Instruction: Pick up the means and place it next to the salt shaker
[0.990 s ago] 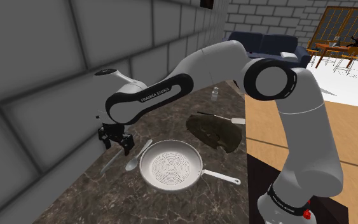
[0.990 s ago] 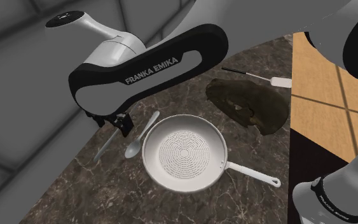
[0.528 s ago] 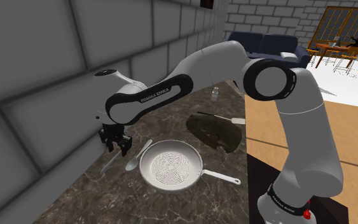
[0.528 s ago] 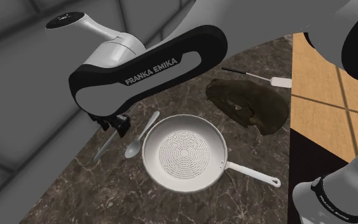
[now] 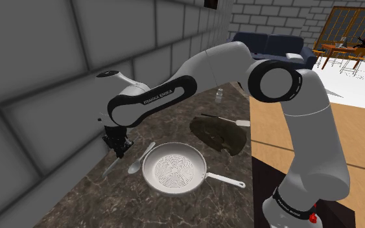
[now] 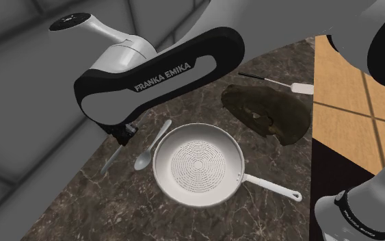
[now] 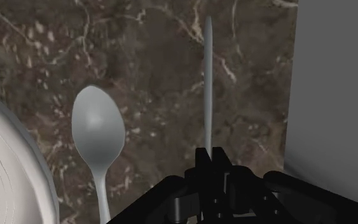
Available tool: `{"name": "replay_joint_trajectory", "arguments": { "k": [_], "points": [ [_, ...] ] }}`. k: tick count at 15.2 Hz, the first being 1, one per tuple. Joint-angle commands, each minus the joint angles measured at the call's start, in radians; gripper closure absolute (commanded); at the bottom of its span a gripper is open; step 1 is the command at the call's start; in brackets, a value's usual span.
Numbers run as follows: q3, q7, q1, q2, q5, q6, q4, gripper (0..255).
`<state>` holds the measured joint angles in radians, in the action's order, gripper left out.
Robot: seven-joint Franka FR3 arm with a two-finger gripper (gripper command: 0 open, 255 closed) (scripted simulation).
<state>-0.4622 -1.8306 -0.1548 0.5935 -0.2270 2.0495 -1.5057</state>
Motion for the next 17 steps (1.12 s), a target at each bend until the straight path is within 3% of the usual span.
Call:
{"name": "replay_joint_trajectory", "arguments": {
  "k": [1,17],
  "points": [
    [0.000,0.000,0.000,0.000,0.000,0.000,0.000,255],
    [-0.020,0.015,-0.002,-0.059,0.031,-0.182,0.129,255]
  ]
}}
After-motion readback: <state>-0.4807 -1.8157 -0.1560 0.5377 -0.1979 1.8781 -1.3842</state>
